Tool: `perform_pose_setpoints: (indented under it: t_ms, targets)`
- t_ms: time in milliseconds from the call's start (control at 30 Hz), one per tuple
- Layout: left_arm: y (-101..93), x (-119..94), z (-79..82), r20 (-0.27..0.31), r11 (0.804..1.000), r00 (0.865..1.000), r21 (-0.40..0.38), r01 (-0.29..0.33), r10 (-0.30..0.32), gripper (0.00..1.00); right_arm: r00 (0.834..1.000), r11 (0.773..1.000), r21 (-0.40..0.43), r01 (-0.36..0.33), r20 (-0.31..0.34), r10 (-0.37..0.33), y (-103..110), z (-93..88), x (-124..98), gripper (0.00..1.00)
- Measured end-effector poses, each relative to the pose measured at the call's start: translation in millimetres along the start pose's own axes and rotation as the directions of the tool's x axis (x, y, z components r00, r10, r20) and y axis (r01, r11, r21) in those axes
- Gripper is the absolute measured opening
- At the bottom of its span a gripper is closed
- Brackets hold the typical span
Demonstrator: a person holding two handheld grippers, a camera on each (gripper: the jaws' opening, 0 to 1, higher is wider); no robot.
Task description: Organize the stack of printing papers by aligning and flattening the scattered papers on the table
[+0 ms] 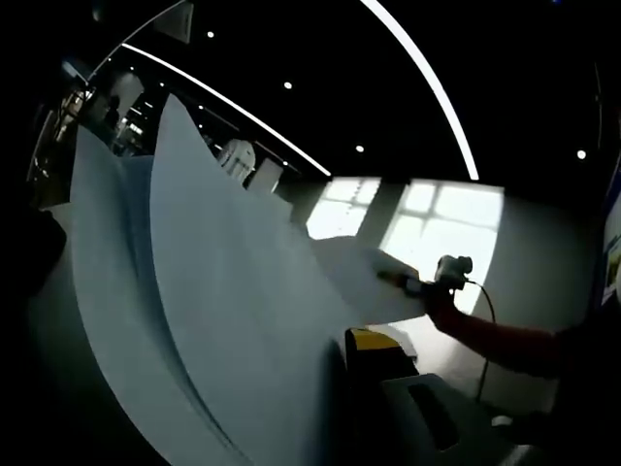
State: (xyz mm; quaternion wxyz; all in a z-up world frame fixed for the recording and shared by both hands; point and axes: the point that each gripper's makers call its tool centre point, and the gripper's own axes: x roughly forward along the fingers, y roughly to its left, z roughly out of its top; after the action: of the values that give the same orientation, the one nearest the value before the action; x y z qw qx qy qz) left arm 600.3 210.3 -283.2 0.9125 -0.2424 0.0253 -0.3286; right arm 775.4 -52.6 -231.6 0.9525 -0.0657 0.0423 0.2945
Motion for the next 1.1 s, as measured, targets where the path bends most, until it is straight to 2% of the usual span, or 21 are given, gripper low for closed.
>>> perform_pose_setpoints:
  t_ms: [233,400,1100]
  targets:
    - [0.6,0,-0.1,-0.002,1.000,1.000,-0.004,-0.001,0.001,0.15,0.998,0.999,-0.033,0.043,0.055,-0.041,-15,20.0,-3,0.00]
    - [0.7,1,0.1,-0.002,1.000,1.000,-0.004,-0.001,0.001,0.15,0.995,0.998,-0.021,0.056,0.090,-0.054,-20,31.8,-5,0.00]
    - [3.4,1,-0.5,-0.002,1.000,1.000,-0.007,-0.002,0.002,0.15,0.981,0.999,0.036,0.034,0.188,-0.040,-15,71.9,-19,0.00]
